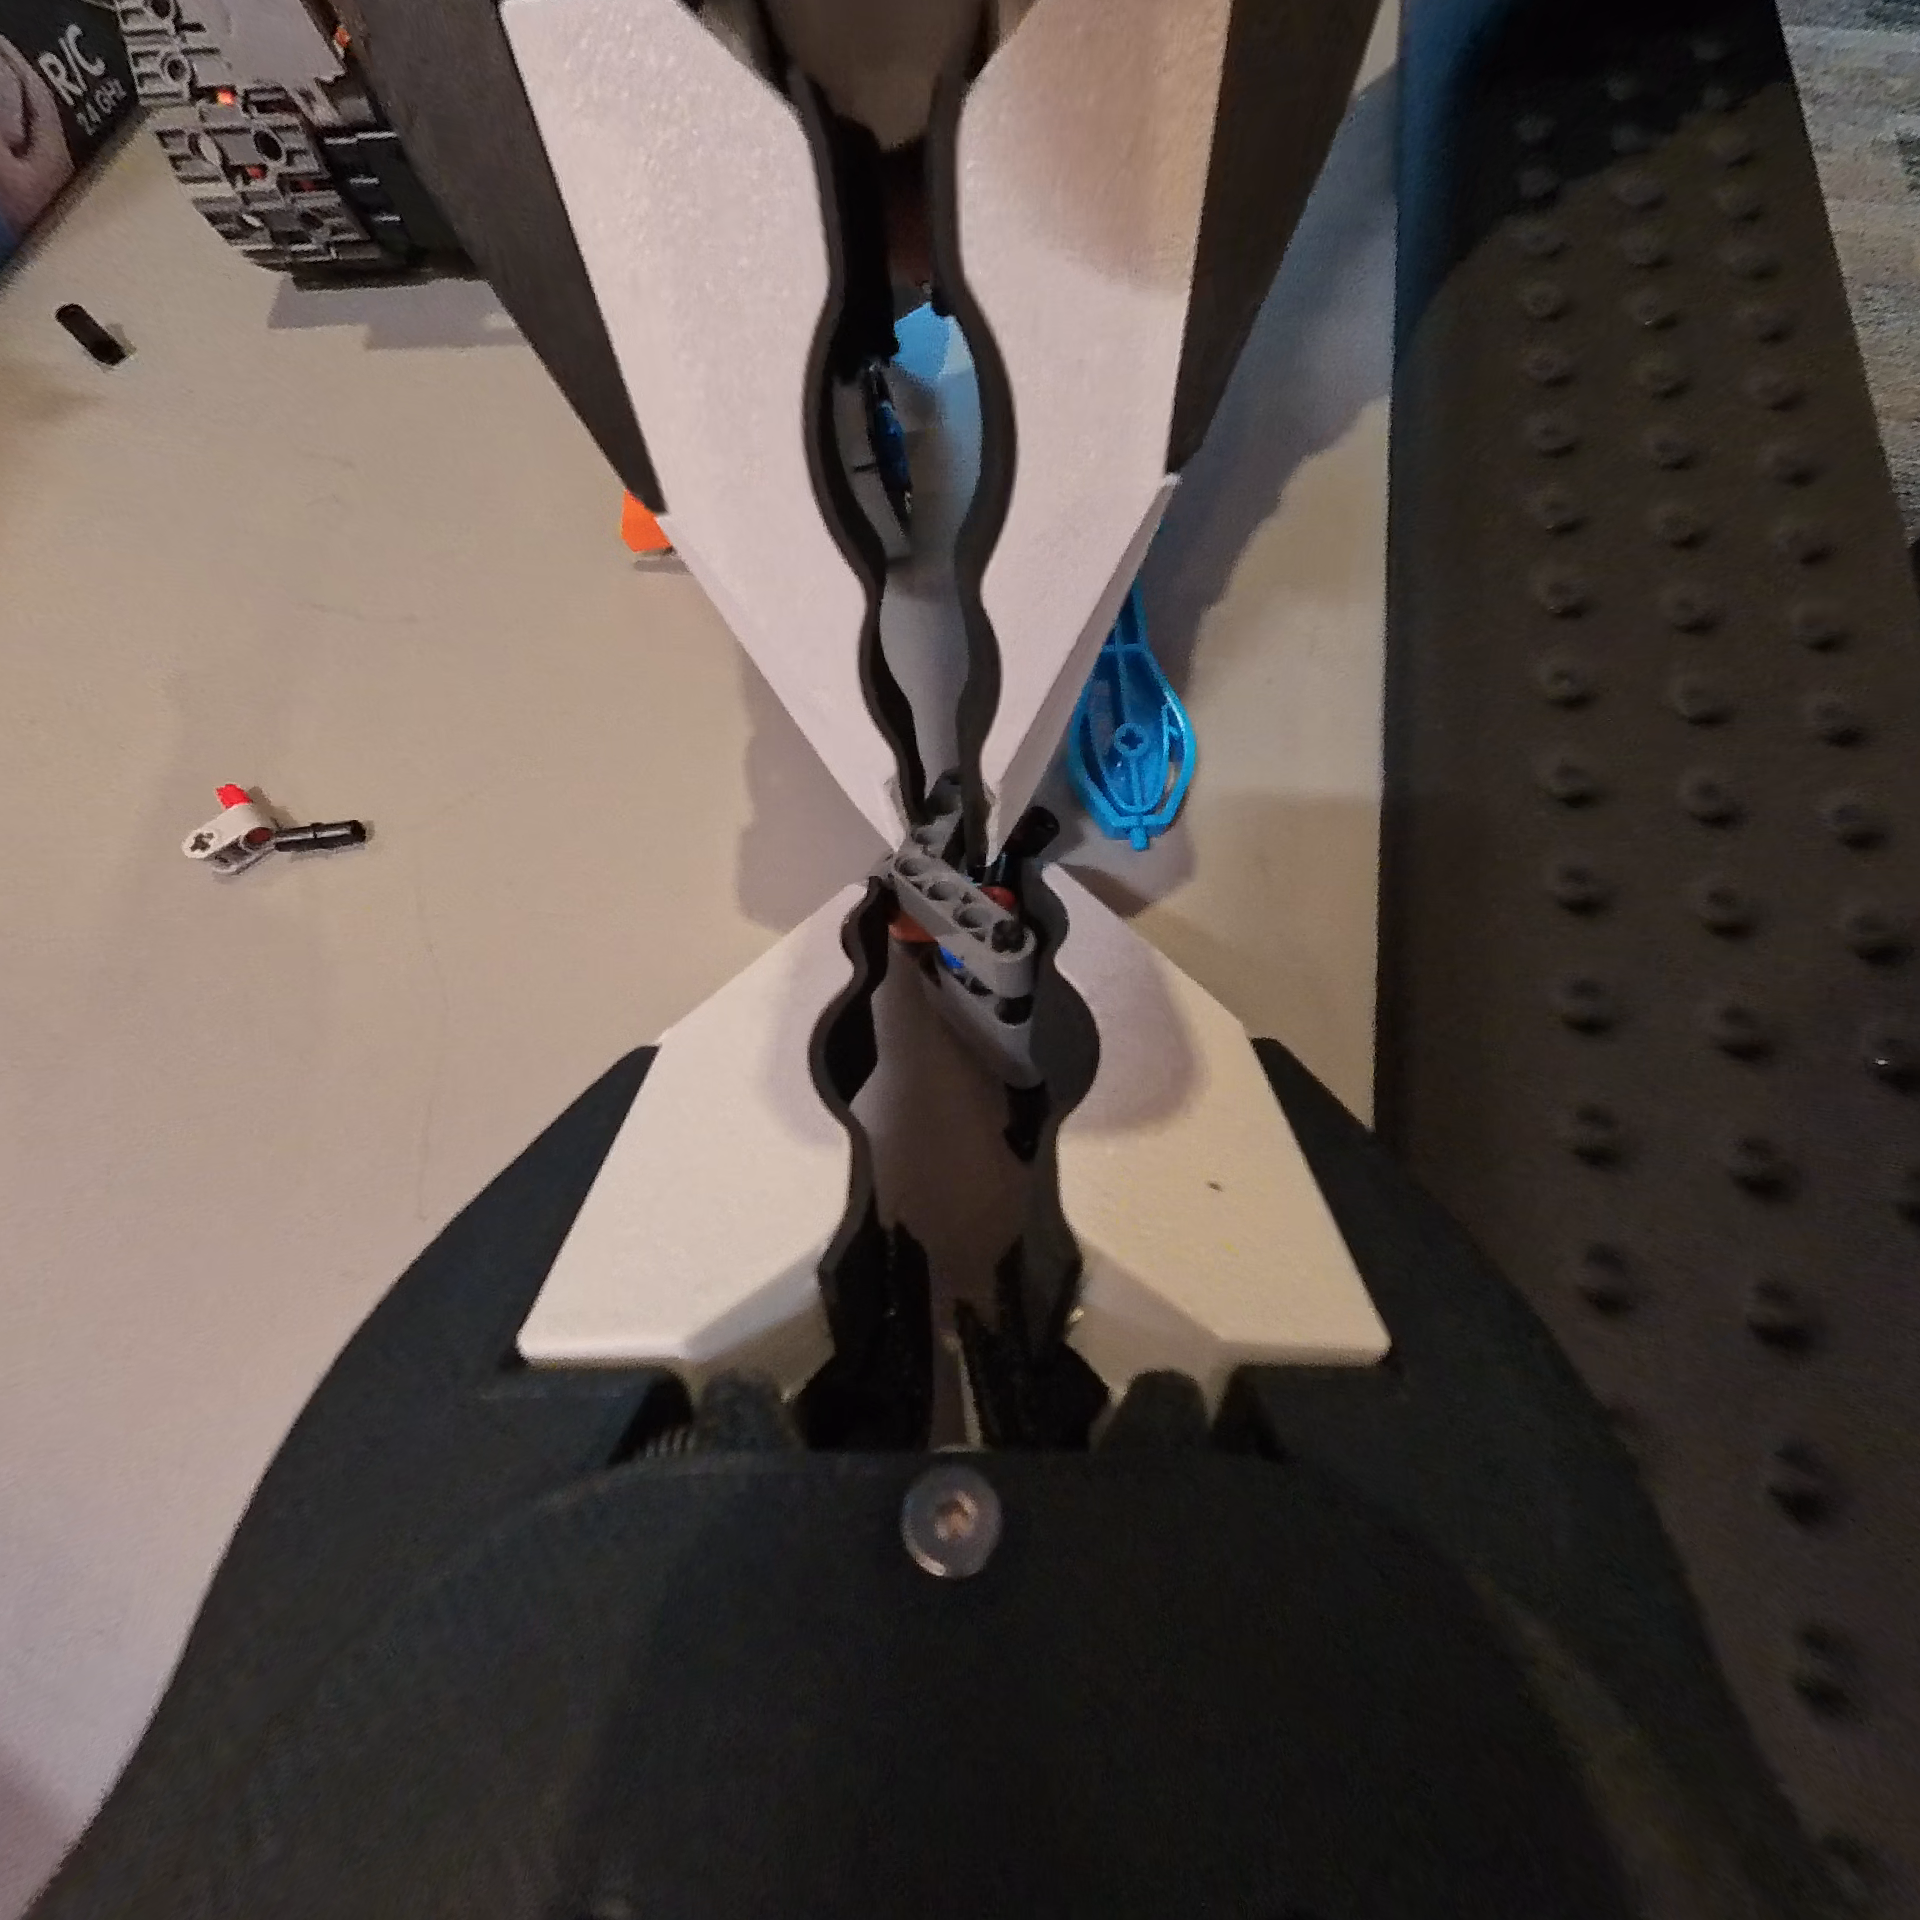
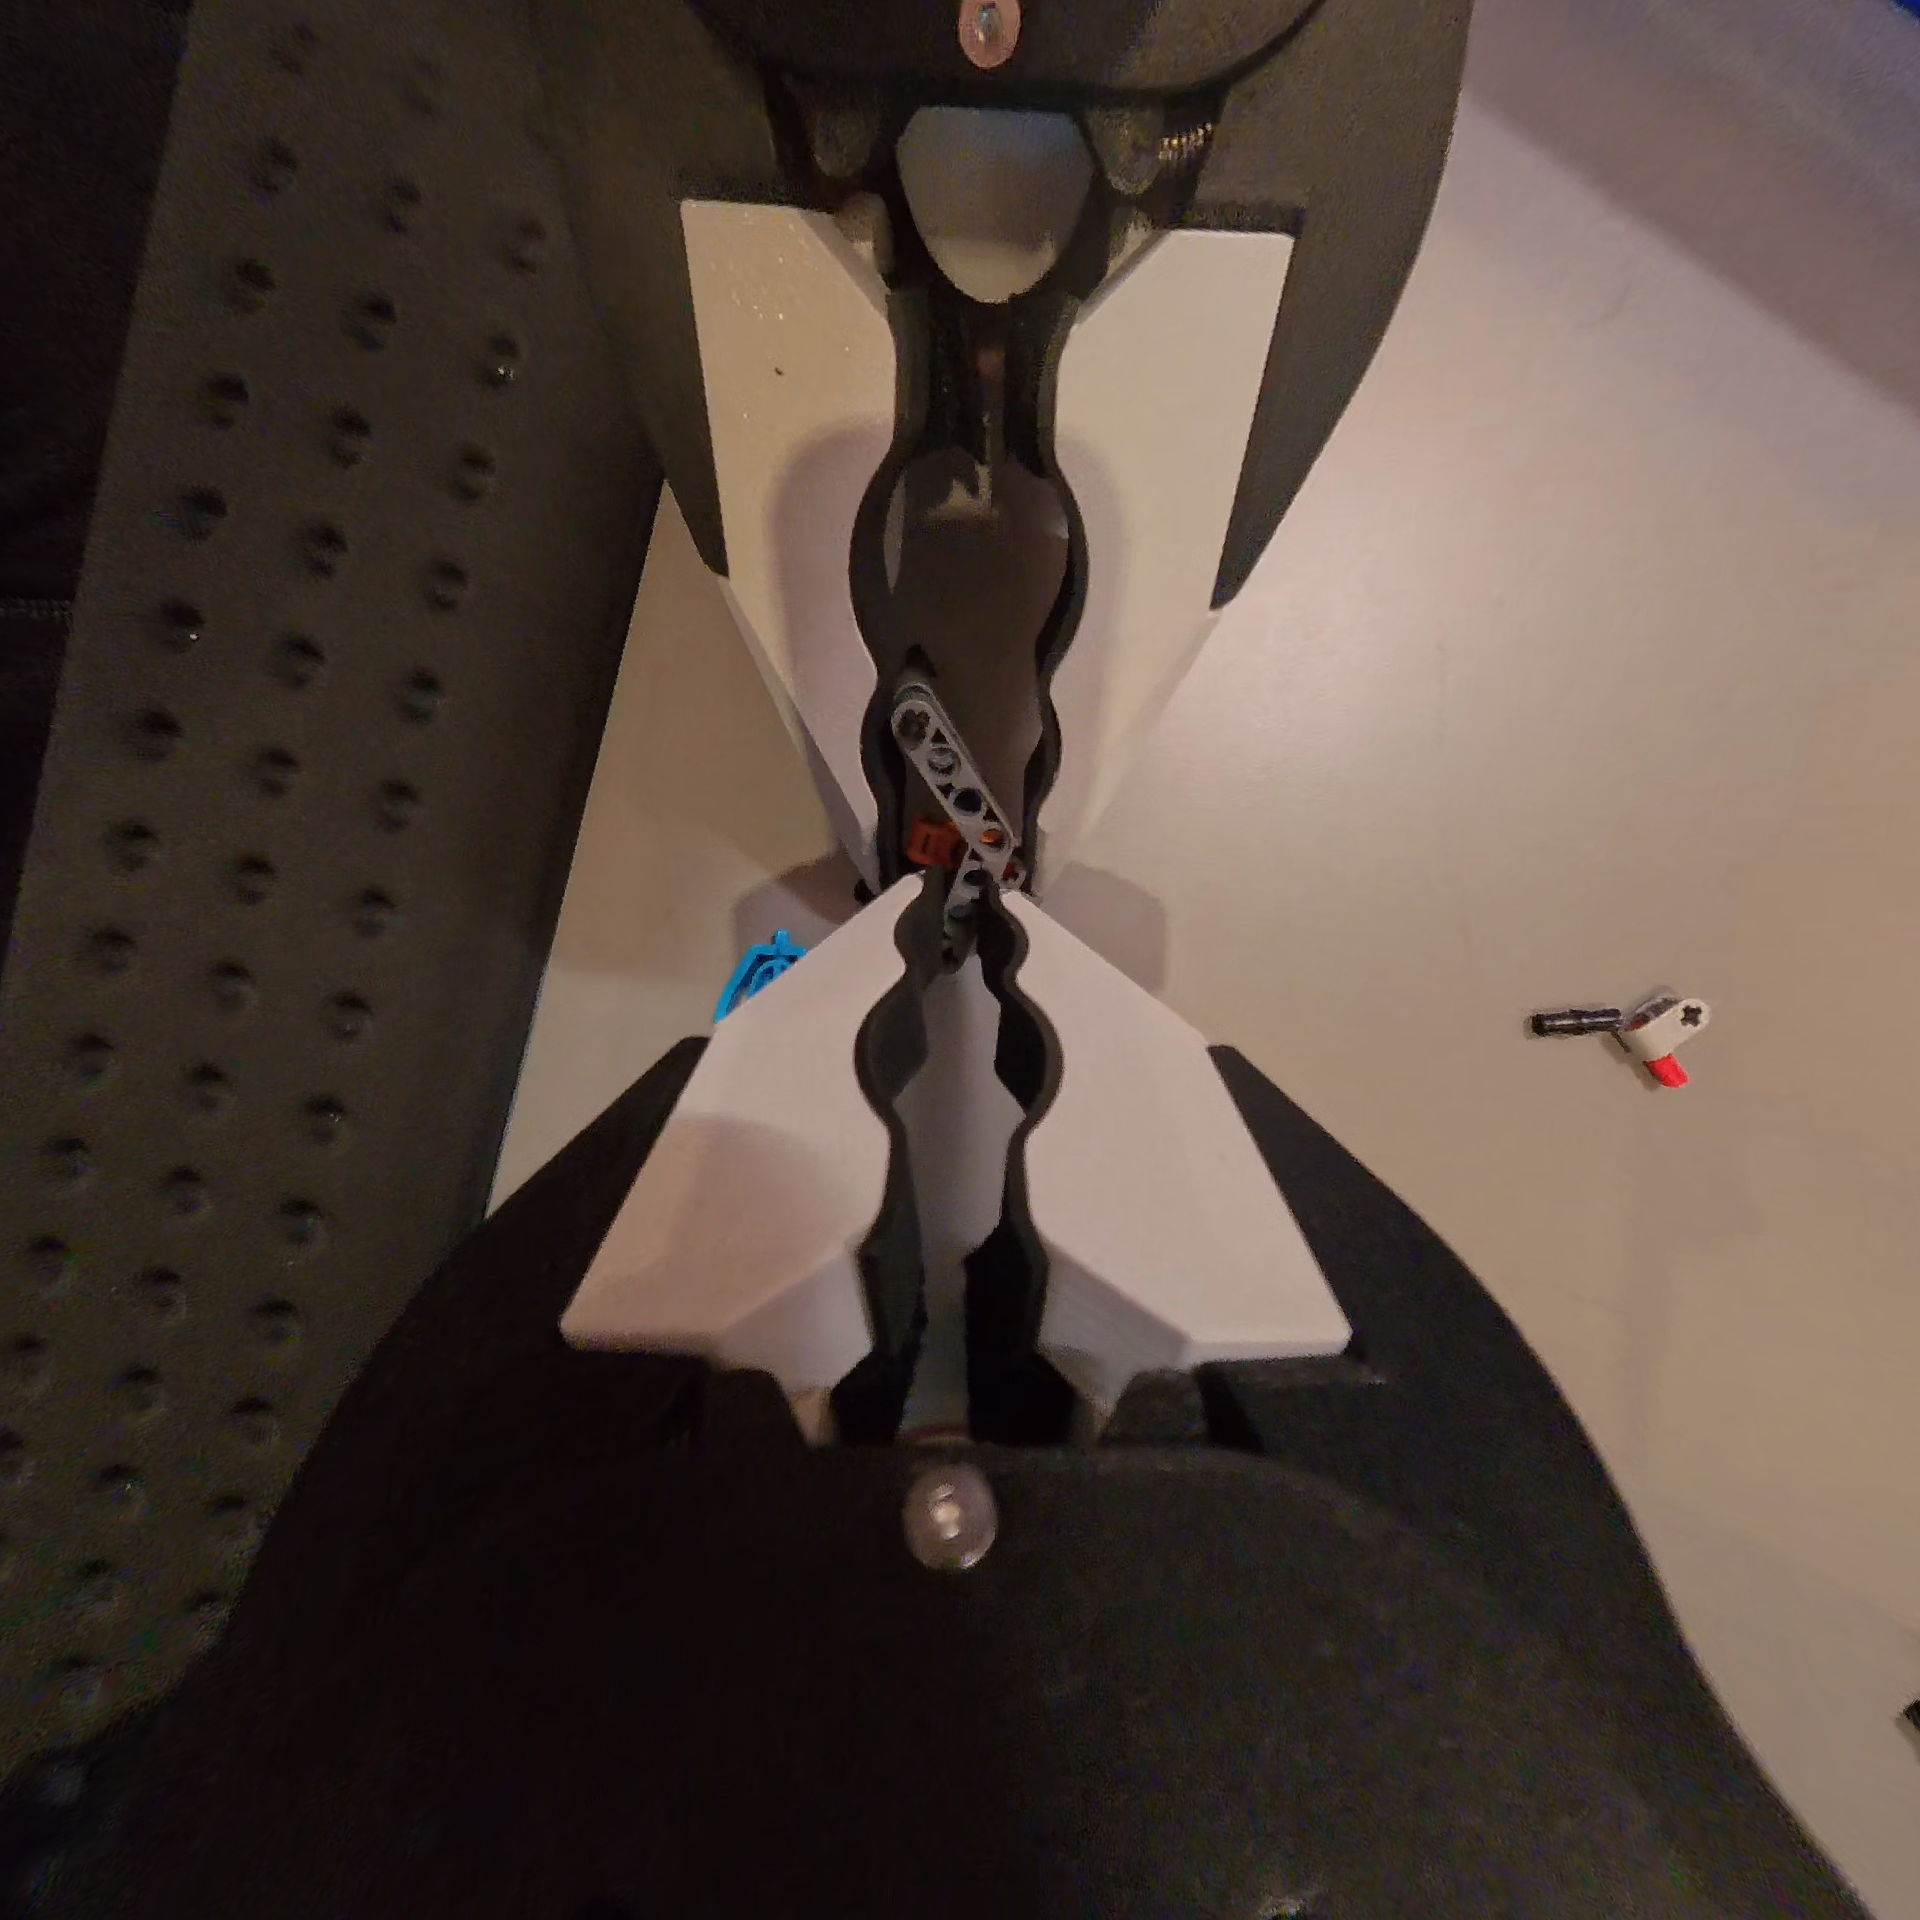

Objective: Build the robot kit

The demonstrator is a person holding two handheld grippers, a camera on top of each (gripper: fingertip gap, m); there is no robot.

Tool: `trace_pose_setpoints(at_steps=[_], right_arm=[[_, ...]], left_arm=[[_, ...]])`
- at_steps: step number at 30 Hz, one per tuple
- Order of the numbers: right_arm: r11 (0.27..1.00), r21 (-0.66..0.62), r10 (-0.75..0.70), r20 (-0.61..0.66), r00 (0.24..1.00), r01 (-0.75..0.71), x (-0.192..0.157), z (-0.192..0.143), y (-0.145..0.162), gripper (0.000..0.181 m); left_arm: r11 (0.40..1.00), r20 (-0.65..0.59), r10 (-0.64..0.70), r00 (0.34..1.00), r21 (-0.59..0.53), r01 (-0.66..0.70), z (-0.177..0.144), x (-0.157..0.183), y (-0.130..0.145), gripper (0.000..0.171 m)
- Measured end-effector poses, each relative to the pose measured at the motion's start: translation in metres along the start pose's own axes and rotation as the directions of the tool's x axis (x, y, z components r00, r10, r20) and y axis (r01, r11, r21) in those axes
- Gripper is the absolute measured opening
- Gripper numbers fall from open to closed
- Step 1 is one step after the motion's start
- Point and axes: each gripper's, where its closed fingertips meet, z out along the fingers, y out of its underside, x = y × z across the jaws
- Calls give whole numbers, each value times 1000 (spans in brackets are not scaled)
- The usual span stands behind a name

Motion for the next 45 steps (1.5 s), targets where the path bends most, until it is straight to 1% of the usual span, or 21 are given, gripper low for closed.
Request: trace_pose_setpoints(at_steps=[3, 6, 10, 13, 15, 18, 22, 26, 27, 28, 30, 31, 33, 35, 41, 42, 44, 45], right_arm=[[1000, -15, 24, 62, 998, -23, 1, 1, 0, 4], [999, -51, -13, 90, 996, 18, -4, 0, 1, 4], [993, -98, -50, 90, 995, 58, -6, 1, 2, 4], [992, -116, -49, 87, 995, 58, -7, 2, 2, 4], [996, -81, -37, 75, 996, 43, -6, 1, 2, 4], [1000, 28, -13, 45, 999, 11, -10, -2, 2, 7], [998, 61, 4, -19, 1000, -2, -14, -6, 0, 10], [997, 75, 37, -53, 998, -33, -11, -8, 7, 11], [995, 87, 43, -56, 997, -38, -10, -8, 6, 13], [995, 93, 39, -55, 998, -33, -12, -7, 5, 10], [995, 100, 31, -88, 996, -22, -10, -5, 2, 12], [994, 102, 40, -84, 996, -31, -11, -4, 1, 10], [992, 112, 67, -98, 993, -56, -8, -2, 2, 14], [989, 137, 65, -103, 993, -51, -9, -1, 0, 8], [991, 134, 35, -148, 988, -15, -6, 0, -1, 6], [991, 136, 35, -150, 988, -14, -6, 0, -1, 6], [990, 138, 33, -150, 988, -12, -6, 0, -2, 6], [991, 134, 28, -154, 988, -7, -6, 1, -2, 6]], left_arm=[[1000, 5, 0, 1000, -3, 0, 0, 0, 0, 24], [1000, 2, 22, 1000, -3, -22, 1, 2, 0, 24], [1000, 1, 29, 1000, -3, -29, 1, 3, 0, 24], [999, 1, 38, 999, -3, -38, 1, 4, 0, 24], [999, 3, 40, 999, -2, -40, 0, 4, 0, 24], [998, 20, 68, 997, 5, -69, 0, 5, 0, 25], [992, 40, 127, 991, 13, -127, 0, 8, -2, 25], [985, 83, 169, 982, 15, -171, -2, 6, -1, 24], [985, 87, 169, 982, 15, -171, -2, 5, -1, 24], [985, 87, 171, 981, 15, -173, -3, 5, -1, 24], [984, 85, 174, 981, 14, -176, -2, 6, -1, 24], [984, 86, 178, 980, 14, -180, -2, 6, -1, 24], [983, 90, 181, 979, 14, -183, -2, 6, -1, 24], [984, 88, 174, 981, 12, -176, -3, 5, 0, 24], [985, 102, 172, 980, 9, -174, -4, 3, 1, 25], [985, 101, 169, 980, 9, -171, -5, 2, 1, 27], [989, 108, 149, 983, -4, -149, -8, -1, 4, 40], [990, 100, 139, 985, -5, -139, -9, 0, 5, 39]])
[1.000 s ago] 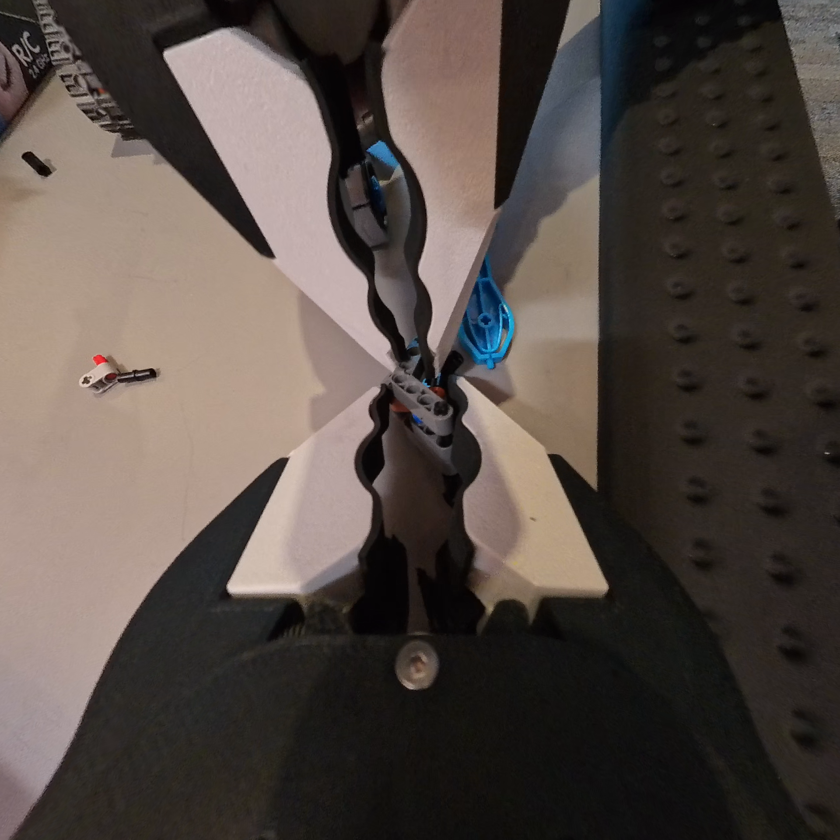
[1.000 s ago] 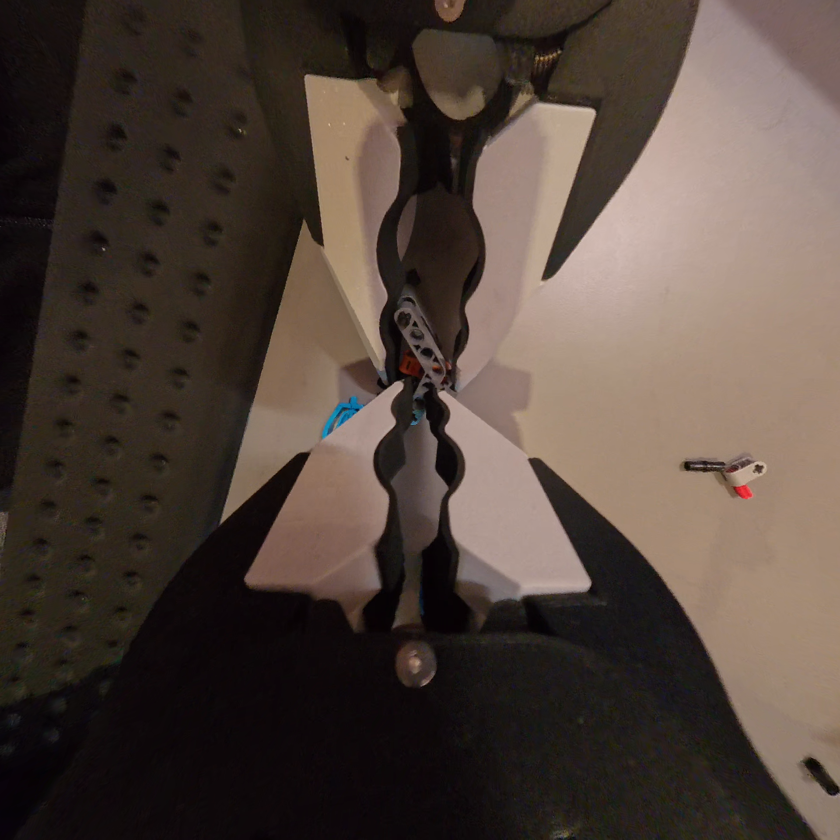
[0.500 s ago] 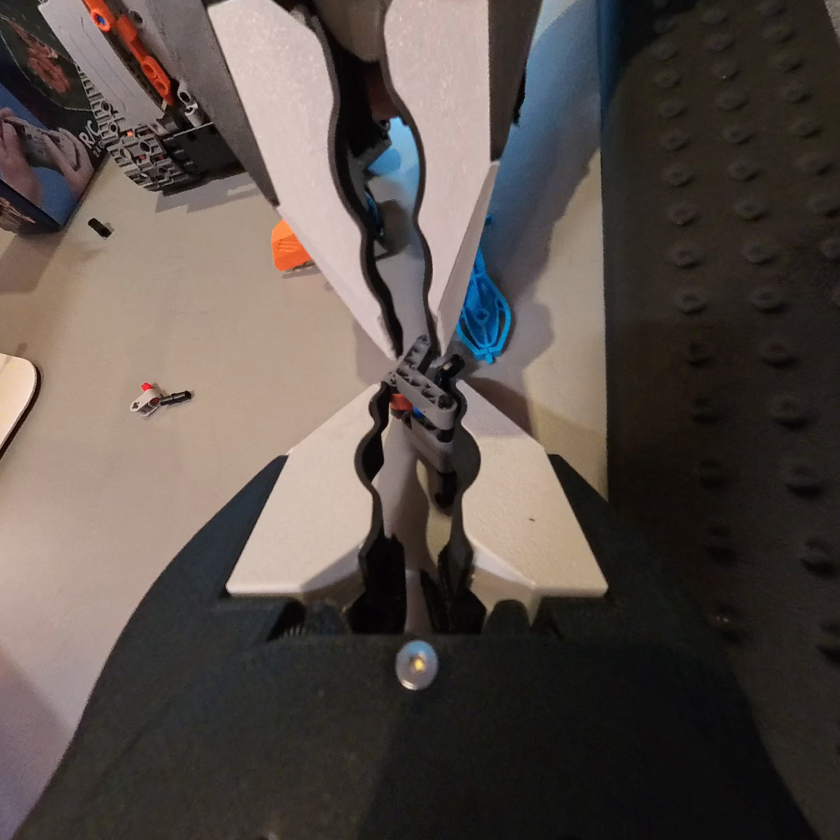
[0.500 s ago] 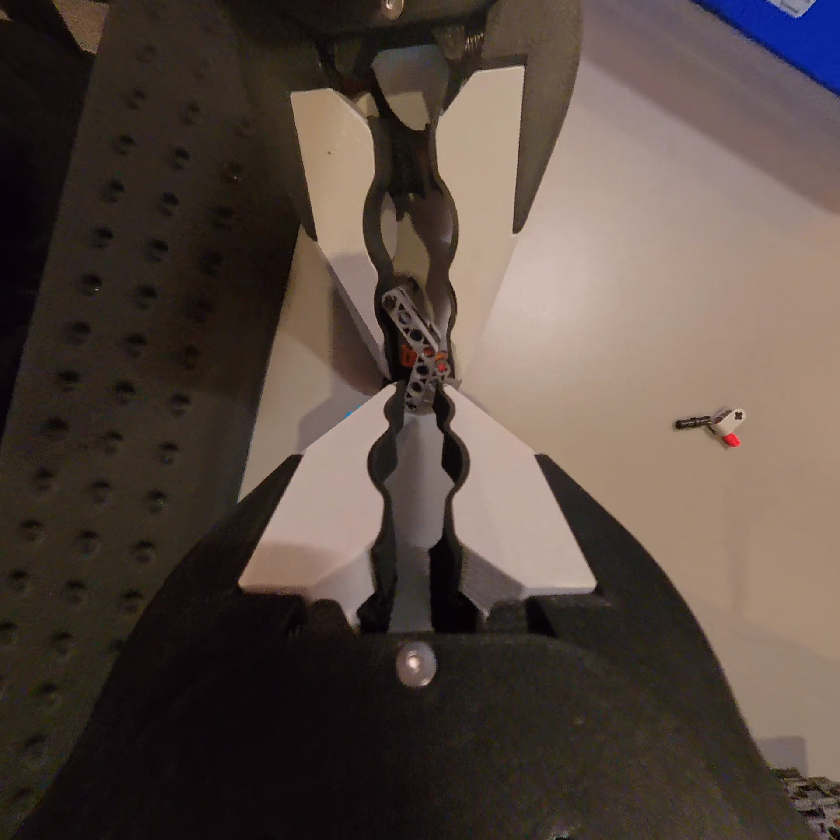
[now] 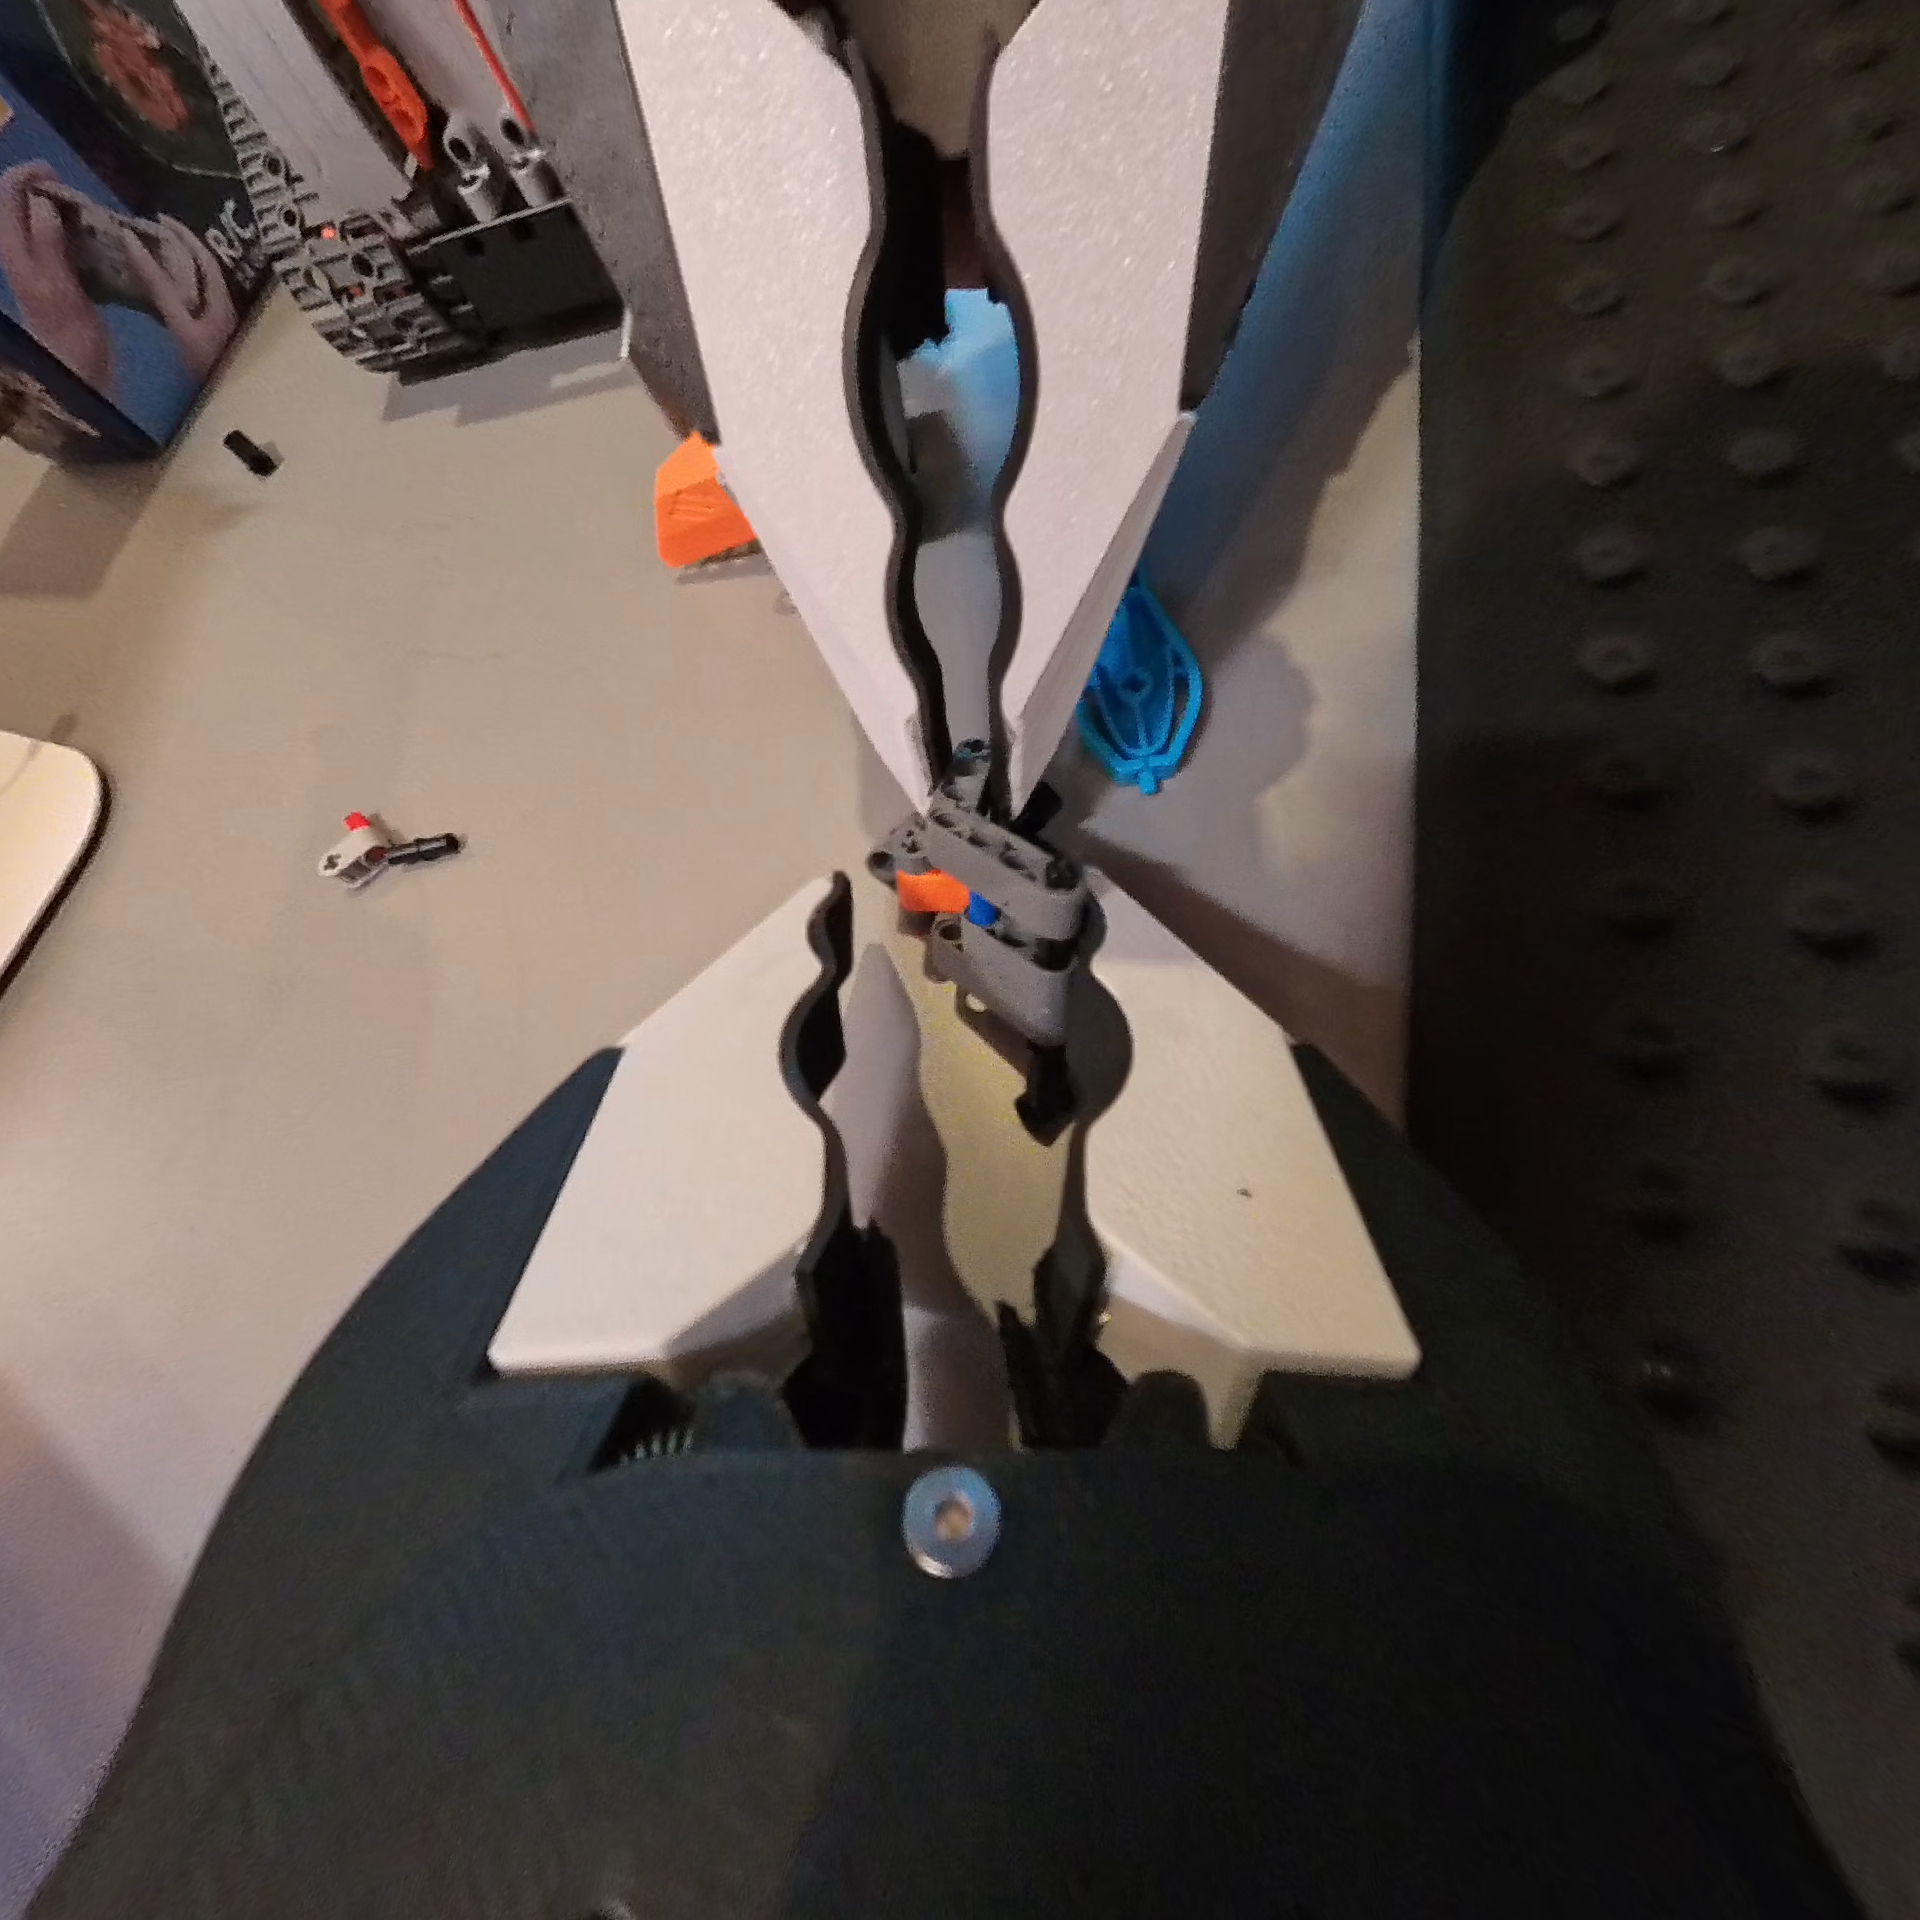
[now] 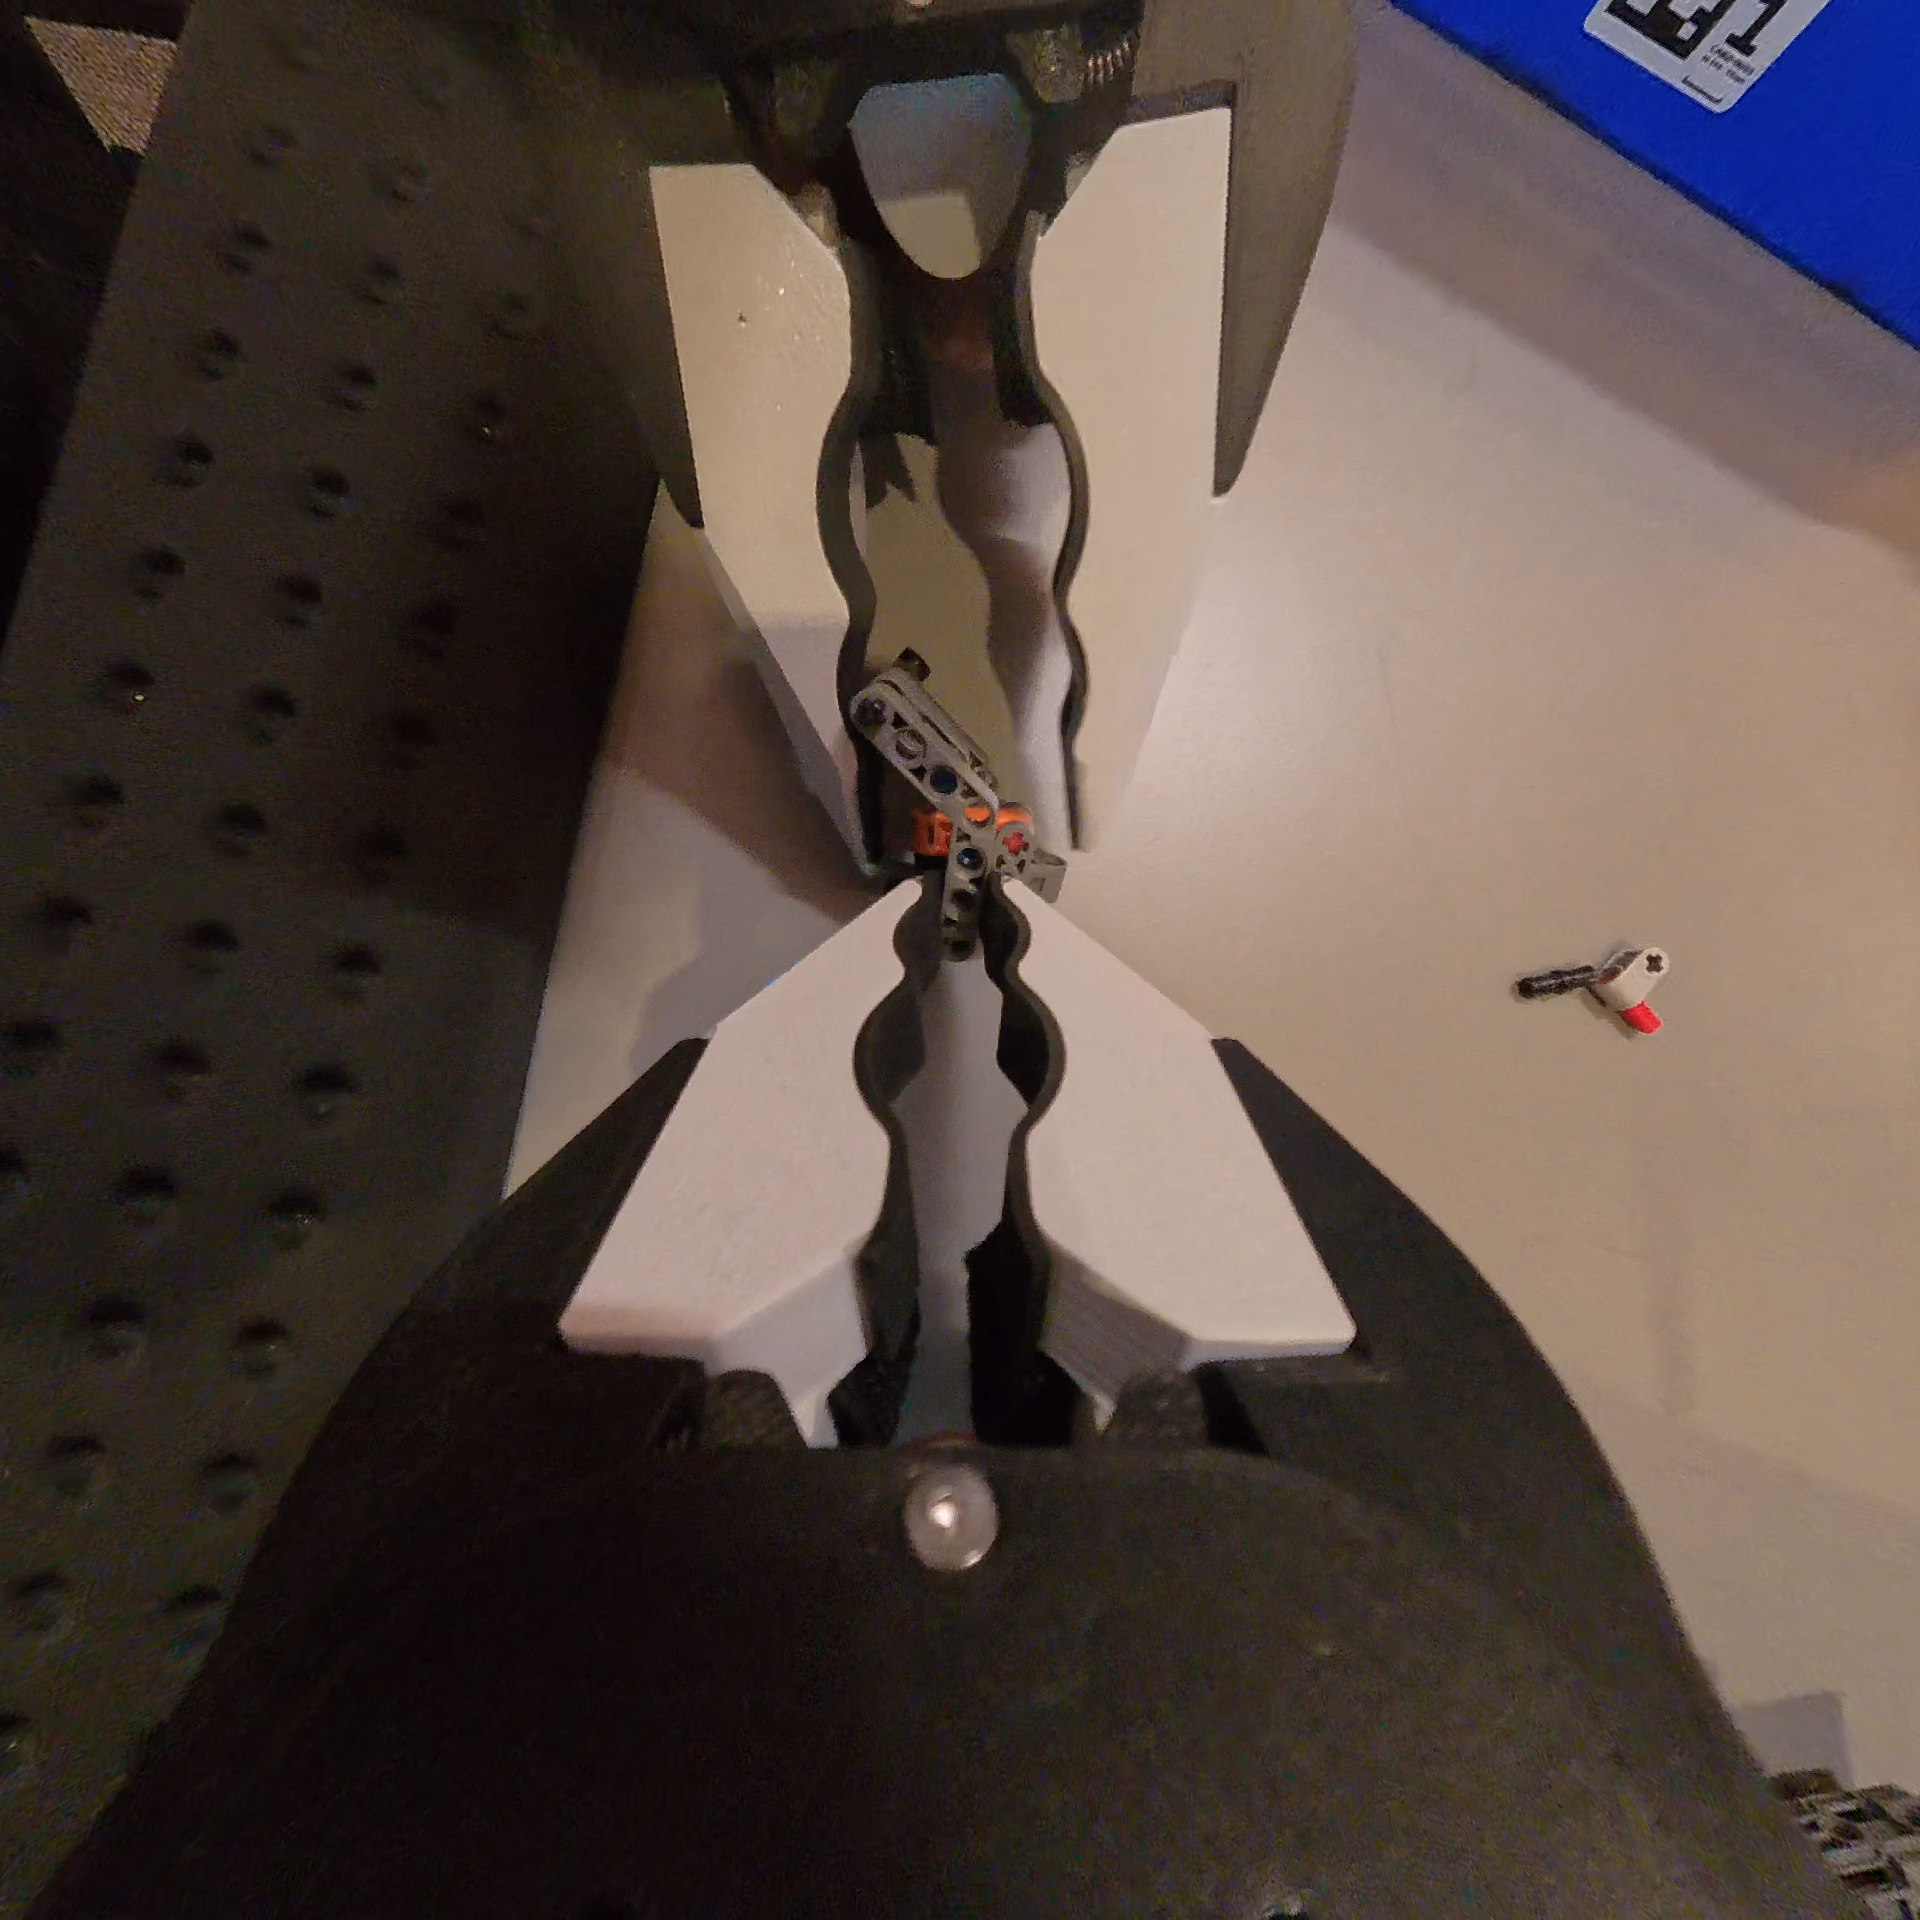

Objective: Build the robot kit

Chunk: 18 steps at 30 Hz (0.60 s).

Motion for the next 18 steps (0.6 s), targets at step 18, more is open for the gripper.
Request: trace_pose_setpoints(at_steps=[18], right_arm=[[998, -61, -33, 42, 999, 35, -1, 1, -1, 6]], left_arm=[[999, 6, 35, 999, -33, -34, 4, 3, 4, 21]])
